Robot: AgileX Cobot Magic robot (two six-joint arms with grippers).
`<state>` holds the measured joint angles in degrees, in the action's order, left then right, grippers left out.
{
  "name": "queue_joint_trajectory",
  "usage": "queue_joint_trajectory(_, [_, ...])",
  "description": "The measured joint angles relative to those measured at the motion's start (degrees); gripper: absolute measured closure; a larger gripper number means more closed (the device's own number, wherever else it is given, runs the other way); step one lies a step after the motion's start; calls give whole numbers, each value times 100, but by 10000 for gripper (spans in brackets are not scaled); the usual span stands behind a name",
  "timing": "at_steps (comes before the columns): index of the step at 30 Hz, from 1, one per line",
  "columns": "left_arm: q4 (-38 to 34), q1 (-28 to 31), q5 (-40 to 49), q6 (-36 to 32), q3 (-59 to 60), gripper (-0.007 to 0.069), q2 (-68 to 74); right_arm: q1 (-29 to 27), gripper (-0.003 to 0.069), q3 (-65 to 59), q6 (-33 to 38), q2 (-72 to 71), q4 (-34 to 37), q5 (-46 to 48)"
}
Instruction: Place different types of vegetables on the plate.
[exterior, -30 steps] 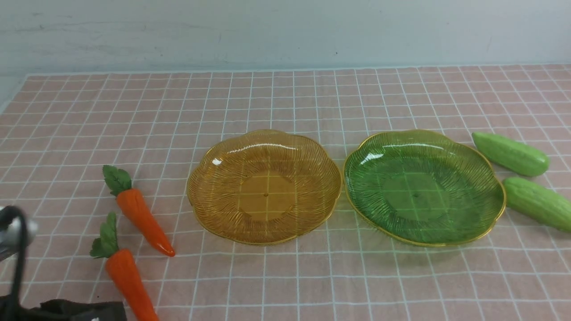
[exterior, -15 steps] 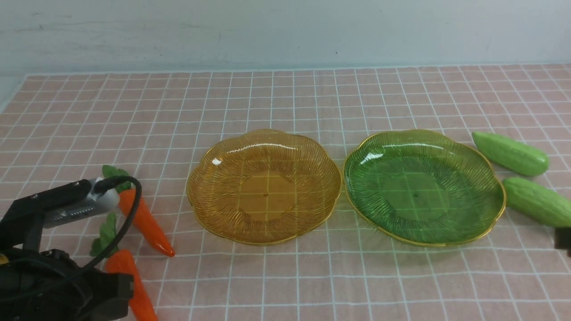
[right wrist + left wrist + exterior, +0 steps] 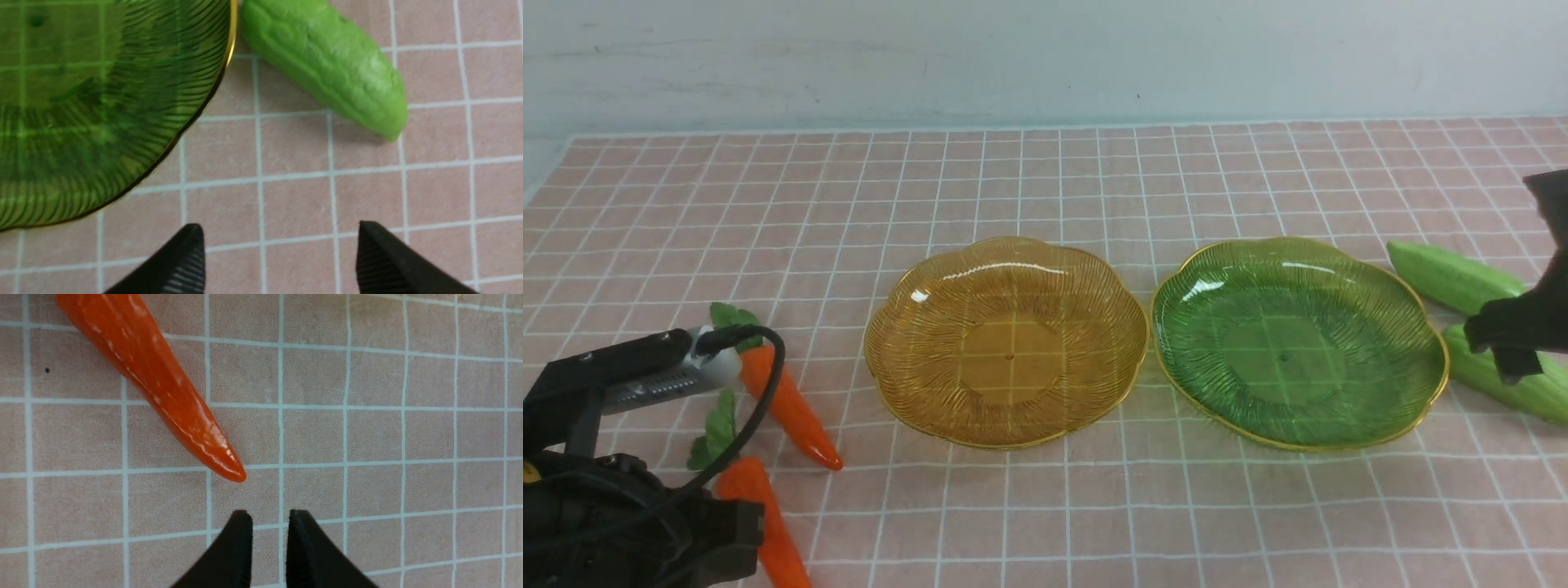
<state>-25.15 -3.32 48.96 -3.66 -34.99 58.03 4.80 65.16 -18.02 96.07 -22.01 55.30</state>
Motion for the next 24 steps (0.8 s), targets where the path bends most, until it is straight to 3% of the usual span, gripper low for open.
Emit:
queue_joint_trajectory(13, [2,0,0,0,0,508,0,0,88,486,259,1440,-1220,-327])
queue_joint_trajectory(21, [2,0,0,0,0,508,0,-13,211,519,400,1770,-1417,-404])
queue_joint_trajectory(24, [2,0,0,0,0,508,0,-13,211,579,400,1770,-1418,-233])
